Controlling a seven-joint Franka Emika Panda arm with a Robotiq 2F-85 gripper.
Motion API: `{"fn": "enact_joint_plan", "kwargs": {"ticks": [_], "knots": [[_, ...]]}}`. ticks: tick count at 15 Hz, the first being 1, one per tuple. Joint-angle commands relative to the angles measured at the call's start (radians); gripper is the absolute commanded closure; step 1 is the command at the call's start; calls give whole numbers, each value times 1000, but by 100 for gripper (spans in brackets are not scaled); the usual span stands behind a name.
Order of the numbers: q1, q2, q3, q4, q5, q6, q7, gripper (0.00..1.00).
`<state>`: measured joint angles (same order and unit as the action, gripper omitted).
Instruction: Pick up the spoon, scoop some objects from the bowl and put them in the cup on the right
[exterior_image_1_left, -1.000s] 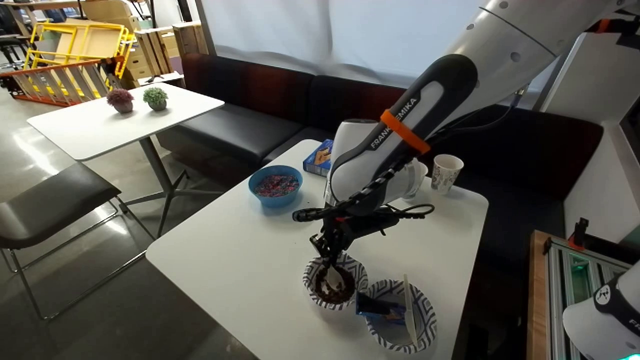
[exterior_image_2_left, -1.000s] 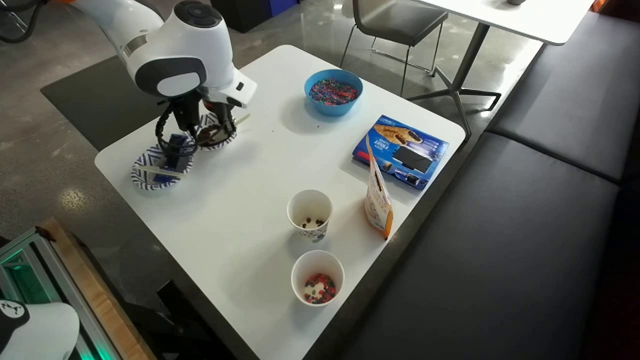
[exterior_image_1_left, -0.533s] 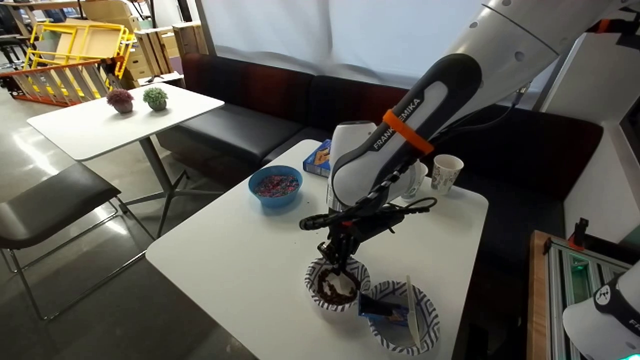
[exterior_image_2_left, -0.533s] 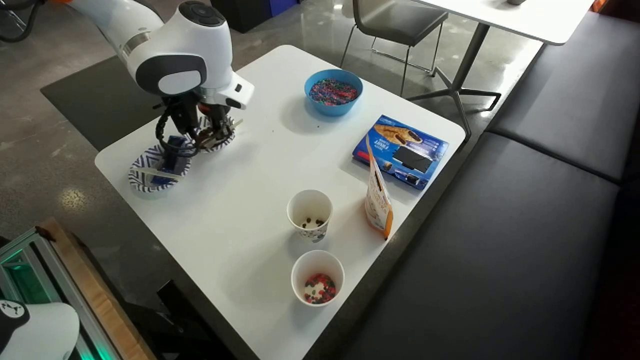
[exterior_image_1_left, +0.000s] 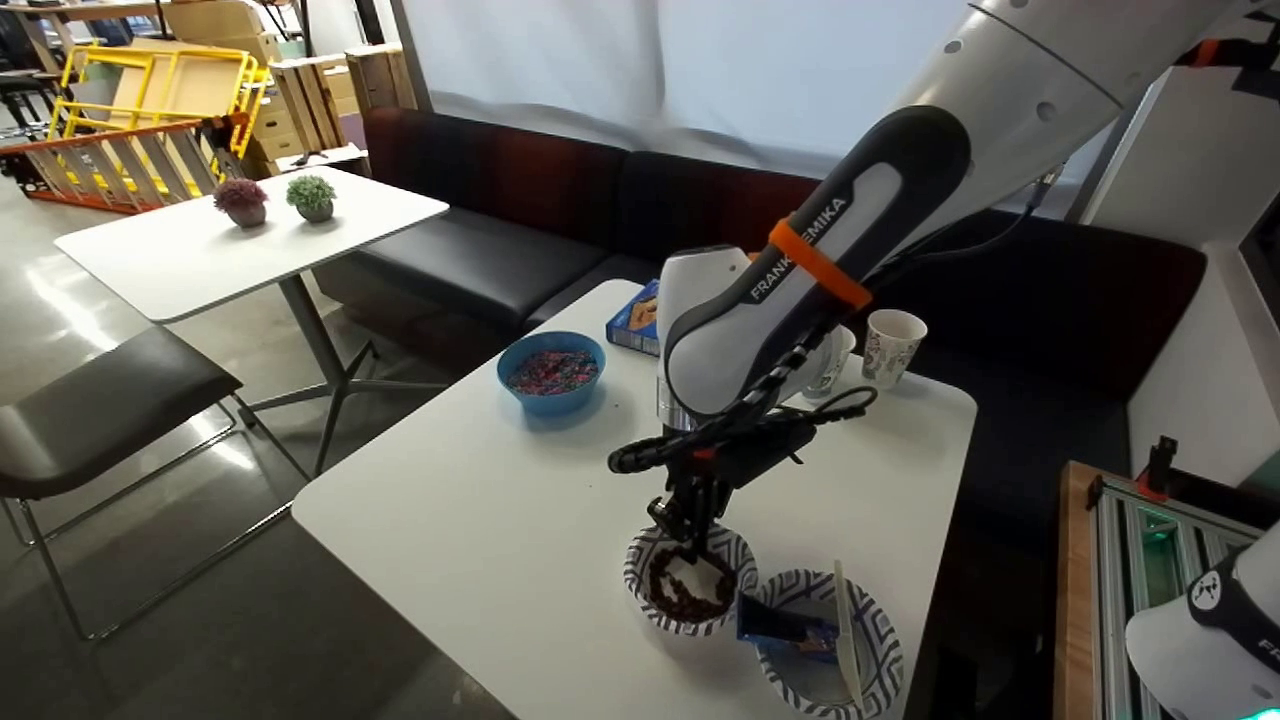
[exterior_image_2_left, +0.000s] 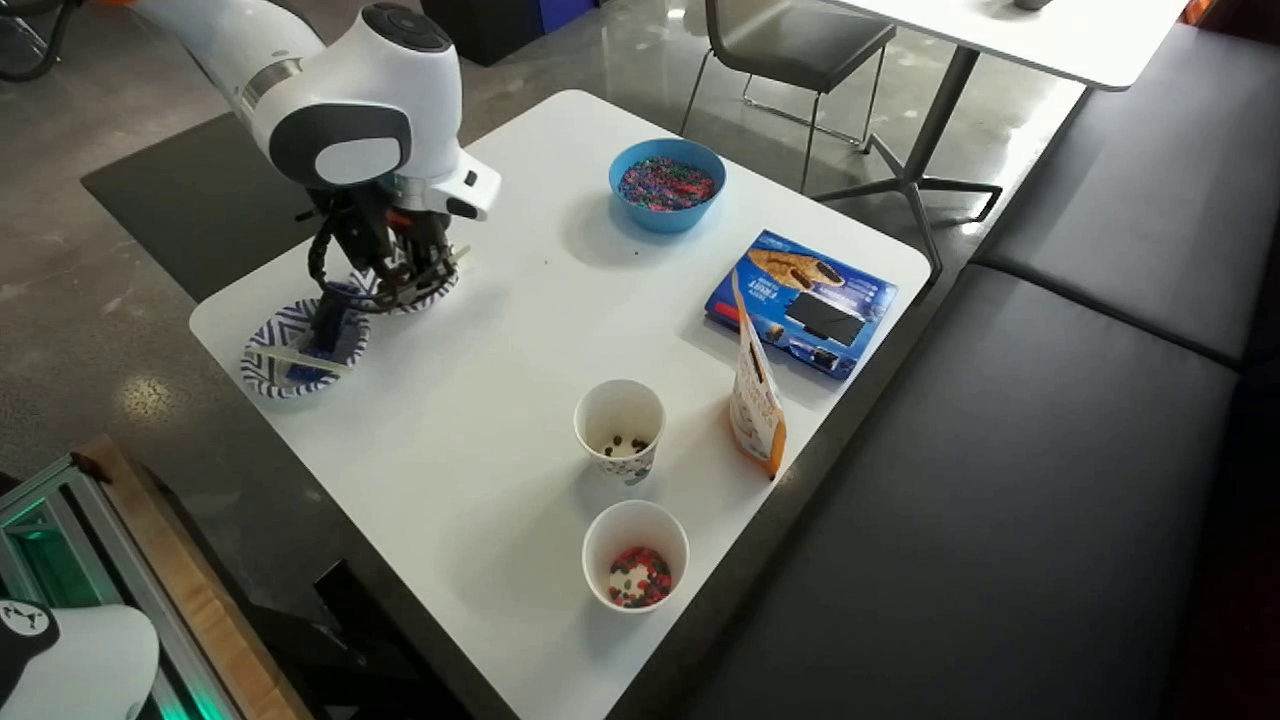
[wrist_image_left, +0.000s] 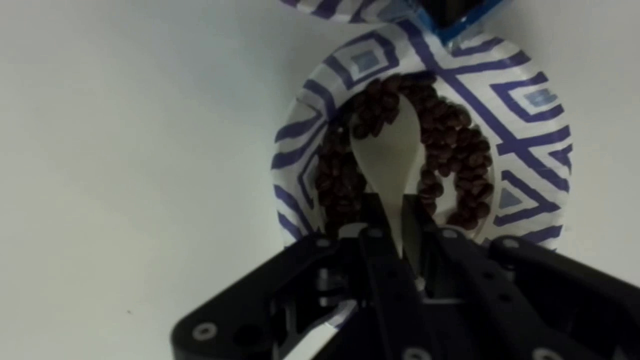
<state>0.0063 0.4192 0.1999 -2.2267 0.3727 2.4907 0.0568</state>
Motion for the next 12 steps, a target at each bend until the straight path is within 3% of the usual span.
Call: {"fn": "enact_joint_plan", "kwargs": {"ticks": [1, 12], "knots": [[-3, -12, 4, -2, 47, -43, -33, 96], [-57, -27, -12, 52, 342, -174, -25, 96]]}}
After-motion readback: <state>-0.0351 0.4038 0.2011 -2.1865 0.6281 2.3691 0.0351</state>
